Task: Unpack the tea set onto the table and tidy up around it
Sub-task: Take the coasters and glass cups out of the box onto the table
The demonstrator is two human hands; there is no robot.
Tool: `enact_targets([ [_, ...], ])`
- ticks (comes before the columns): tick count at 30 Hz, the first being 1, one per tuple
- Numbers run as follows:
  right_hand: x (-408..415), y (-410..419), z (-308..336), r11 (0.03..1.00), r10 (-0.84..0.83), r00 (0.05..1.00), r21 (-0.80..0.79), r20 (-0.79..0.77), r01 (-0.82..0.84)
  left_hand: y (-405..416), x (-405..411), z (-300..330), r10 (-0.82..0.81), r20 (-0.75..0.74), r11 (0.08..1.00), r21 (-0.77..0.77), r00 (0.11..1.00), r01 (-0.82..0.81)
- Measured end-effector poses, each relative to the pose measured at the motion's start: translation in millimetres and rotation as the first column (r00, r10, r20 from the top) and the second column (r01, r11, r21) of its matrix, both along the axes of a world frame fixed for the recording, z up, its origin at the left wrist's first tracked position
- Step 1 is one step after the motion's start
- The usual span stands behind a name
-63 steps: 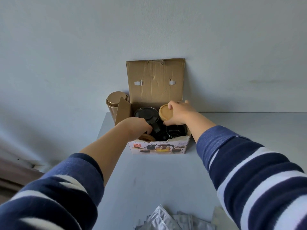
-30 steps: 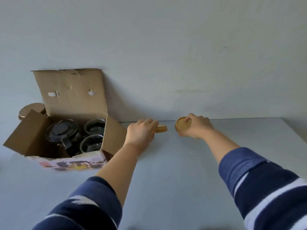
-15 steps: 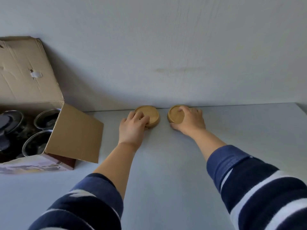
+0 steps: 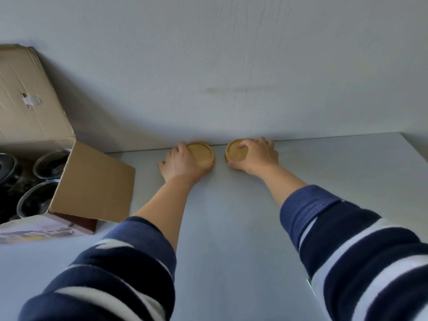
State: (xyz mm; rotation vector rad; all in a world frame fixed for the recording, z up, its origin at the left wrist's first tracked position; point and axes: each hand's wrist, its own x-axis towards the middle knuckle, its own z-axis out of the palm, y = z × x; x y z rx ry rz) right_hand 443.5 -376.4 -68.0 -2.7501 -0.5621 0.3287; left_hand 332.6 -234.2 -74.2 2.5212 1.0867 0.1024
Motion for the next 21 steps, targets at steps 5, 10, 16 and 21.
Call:
enact_targets([
  [5, -8.8, -8.0, 13.7, 0.999, -0.018, 1.000, 0.036, 0.019, 0.017, -11.1, -11.1, 10.7, 0.033, 0.055, 0.999, 0.021, 0.998, -0.034],
  [10, -43.8, -36.5, 16.4, 0.998, -0.054, 0.999, 0.046, 0.005, 0.054, -34.8, -47.7, 15.5, 0.041, 0.034, 0.997, 0.067, 0.999, -0.043],
  [16, -85.7, -66.7, -0.5, 0.997, -0.061, 0.996, 0.053, -0.061, 0.064, -66.5, -83.2, 4.6, 0.027, -0.027, 0.999, 0.042, 0.999, -0.026],
  [21, -98.1, -75.5, -14.0, 0.999, -0.027, 1.000, 0.036, -0.012, 0.027, -69.5, -98.6, -9.0, -0.002, -0.085, 1.000, 0.015, 0.996, 0.003],
])
